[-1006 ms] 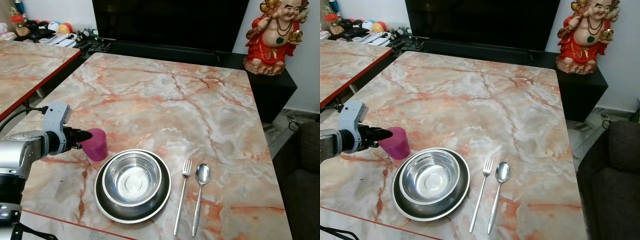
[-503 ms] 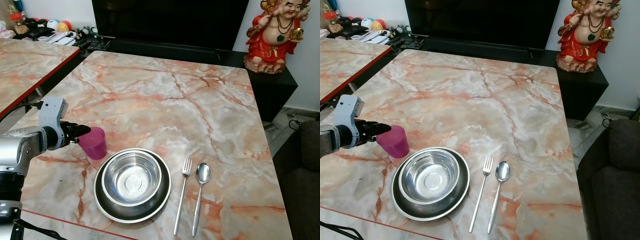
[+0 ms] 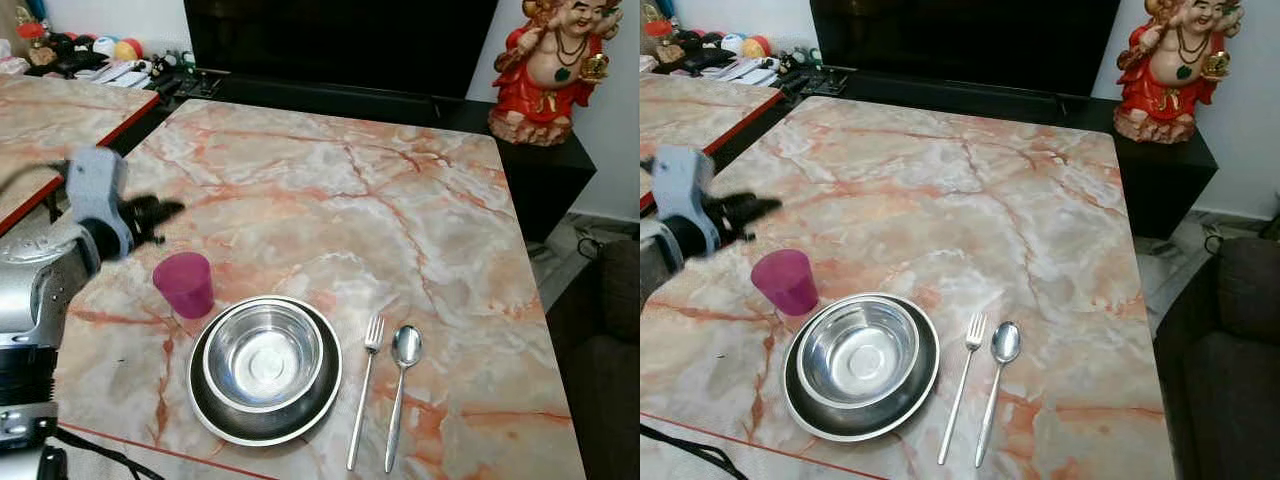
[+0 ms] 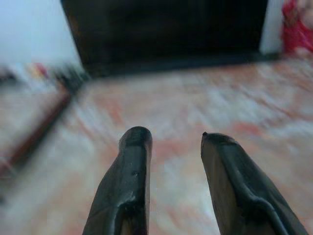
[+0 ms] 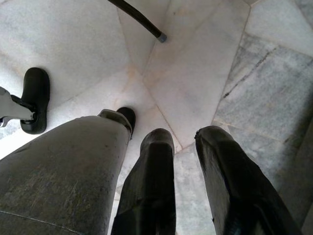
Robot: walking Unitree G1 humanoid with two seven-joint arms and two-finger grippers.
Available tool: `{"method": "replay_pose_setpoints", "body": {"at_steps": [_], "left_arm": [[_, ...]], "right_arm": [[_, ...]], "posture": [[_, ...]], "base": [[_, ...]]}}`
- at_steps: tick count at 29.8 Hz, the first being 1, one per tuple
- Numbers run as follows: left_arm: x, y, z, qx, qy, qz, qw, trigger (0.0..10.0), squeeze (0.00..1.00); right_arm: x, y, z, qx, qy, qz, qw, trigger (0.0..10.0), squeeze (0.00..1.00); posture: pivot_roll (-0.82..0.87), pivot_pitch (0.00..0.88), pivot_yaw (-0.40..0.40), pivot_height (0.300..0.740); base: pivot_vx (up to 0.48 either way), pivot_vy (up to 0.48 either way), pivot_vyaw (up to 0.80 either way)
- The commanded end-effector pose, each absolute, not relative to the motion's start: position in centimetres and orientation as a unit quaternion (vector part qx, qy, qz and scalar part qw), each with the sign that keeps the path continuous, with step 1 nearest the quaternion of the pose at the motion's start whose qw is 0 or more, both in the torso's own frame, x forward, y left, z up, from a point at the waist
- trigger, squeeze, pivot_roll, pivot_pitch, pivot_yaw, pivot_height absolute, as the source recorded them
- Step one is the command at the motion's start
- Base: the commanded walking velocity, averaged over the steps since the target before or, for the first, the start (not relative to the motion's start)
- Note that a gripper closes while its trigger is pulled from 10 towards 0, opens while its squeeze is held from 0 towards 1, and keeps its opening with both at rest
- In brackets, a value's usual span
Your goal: Setting the table
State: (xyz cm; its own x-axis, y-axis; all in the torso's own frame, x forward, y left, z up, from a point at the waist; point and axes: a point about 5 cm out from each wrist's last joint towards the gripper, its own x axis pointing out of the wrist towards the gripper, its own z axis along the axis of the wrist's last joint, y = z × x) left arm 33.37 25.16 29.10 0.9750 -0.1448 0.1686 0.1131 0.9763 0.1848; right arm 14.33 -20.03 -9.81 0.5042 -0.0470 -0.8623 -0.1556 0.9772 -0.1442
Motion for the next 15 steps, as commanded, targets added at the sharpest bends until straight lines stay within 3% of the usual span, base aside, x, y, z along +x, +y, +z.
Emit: {"method": "replay_pose_setpoints", "body": {"at_steps": [1,7,15], "left_arm": [[32.9,24.9,29.0,0.124,-0.119,-0.039,0.984,10.0,0.00],[31.7,24.0,27.1,0.160,-0.177,0.035,0.970,10.0,0.00],[30.7,24.1,24.9,0.102,-0.195,0.117,0.968,10.0,0.00]], "right_arm": [[13.7,-20.1,-10.0,-0.103,0.506,0.033,0.856,10.0,0.00],[13.6,-20.0,-10.1,-0.100,0.506,0.030,0.856,10.0,0.00],[13.6,-19.9,-10.1,-0.094,0.507,0.024,0.856,10.0,0.00]], "posture": [[0.09,0.111,-0.017,0.740],[0.08,0.108,-0.010,0.740],[0.07,0.097,-0.003,0.740]], "base": [[0.000,0.000,0.00],[0.000,0.000,0.00],[0.000,0.000,0.00]]}}
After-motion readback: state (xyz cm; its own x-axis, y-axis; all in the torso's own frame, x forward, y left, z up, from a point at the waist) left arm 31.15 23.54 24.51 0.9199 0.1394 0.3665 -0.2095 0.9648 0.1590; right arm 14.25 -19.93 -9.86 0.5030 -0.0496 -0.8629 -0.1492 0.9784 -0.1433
